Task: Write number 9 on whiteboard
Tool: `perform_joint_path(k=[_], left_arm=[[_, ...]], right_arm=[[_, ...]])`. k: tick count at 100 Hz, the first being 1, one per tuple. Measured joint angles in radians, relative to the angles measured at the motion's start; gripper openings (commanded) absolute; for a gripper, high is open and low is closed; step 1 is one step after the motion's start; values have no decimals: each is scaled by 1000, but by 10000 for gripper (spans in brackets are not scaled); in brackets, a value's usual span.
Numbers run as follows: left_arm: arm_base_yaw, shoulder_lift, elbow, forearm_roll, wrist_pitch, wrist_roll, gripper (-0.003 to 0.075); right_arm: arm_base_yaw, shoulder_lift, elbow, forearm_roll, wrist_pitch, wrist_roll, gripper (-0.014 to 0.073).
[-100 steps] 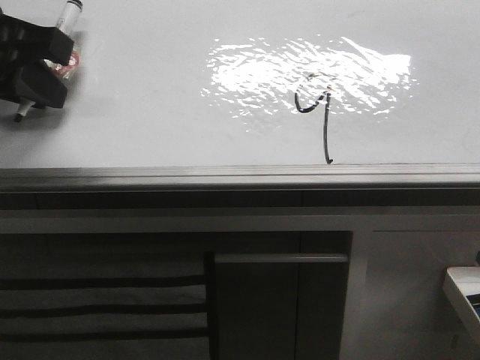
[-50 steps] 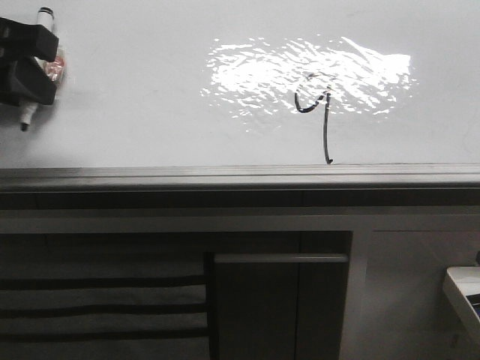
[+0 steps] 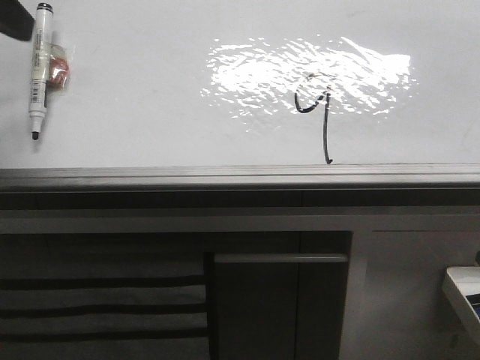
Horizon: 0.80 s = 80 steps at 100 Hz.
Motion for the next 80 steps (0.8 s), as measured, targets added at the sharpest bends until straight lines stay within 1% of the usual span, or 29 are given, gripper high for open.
perform_joint_path(k=[15,22,31,44,51,54,59,70,72,75,80], left_arm=[[0,-201,3,74,180,22,346],[0,-297,25,96,247,24,327],[0,-423,85,107,291,27,307],[0,-582,210,112,273,27,272],[0,-653,273,112,226,27,238],[0,-682,295,114,199,27,218],[0,-715,328,116,159,27,171],[0,-753,380,127,88,27,38],[0,-754,386,129,77,27,15],[0,-755,391,131,63,27,-15],[0,-756,395,133,56,27,-20]], right_arm=[[0,-65,13,-185,28,302,342],[-2,-113,43,-232,24,391,342],[-2,-189,109,-244,-13,459,342],[-2,-317,228,-241,-125,495,329],[-2,-375,288,-228,-191,498,263],[-2,-396,312,-222,-220,501,213],[-2,-428,340,-215,-253,503,130],[-2,-471,378,-211,-290,505,-49],[-2,-474,381,-209,-295,505,-67],[-2,-476,390,-210,-297,507,-71],[-2,-478,397,-209,-297,507,-72]])
